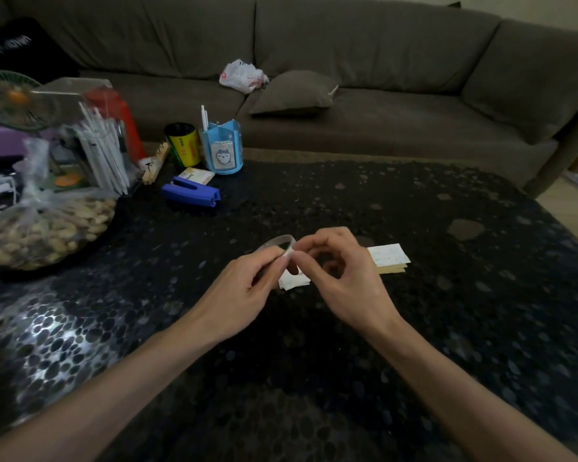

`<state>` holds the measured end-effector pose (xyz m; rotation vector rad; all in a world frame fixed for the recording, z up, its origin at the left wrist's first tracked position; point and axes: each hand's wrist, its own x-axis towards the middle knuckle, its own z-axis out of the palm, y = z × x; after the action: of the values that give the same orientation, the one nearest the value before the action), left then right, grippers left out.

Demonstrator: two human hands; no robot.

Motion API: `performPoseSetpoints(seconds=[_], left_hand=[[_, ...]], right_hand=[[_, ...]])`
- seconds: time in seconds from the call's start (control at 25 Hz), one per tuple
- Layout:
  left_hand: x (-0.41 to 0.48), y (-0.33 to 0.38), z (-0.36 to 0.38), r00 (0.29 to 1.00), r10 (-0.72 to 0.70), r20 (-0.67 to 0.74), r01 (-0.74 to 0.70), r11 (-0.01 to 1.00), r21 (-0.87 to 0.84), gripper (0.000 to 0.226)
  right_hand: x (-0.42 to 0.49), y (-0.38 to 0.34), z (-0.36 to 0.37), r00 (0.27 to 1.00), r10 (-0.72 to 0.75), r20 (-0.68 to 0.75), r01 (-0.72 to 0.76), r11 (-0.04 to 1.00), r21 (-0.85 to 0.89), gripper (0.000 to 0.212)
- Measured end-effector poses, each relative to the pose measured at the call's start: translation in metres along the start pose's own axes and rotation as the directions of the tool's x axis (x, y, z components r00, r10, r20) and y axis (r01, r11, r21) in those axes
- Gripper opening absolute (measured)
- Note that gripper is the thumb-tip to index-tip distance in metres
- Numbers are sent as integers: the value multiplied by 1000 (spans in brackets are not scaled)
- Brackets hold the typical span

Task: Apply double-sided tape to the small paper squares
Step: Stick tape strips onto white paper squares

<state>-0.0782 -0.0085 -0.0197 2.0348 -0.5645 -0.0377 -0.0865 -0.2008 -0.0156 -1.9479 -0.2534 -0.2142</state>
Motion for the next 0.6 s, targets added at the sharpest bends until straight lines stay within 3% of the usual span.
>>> performPoseSetpoints(seconds=[0.12,0.24,0.32,0.6], left_hand=[[1,0,-4,1000,-5,-9,5,1000,14,28],[1,-1,-6,1000,-11,11,11,1000,21,28],[0,-1,-6,1000,-15,26,15,1000,24,27],[0,-1,-5,996,-35,78,27,995,94,26]], right_hand=[[-2,3,0,997,-65,-35,62,996,-66,37],[-5,5,4,984,-176,0,171,958,-228,33],[-5,6,6,974,-226,-26,212,945,-250,25],[-1,-3,-1,993,-109,49,116,978,-171,3]])
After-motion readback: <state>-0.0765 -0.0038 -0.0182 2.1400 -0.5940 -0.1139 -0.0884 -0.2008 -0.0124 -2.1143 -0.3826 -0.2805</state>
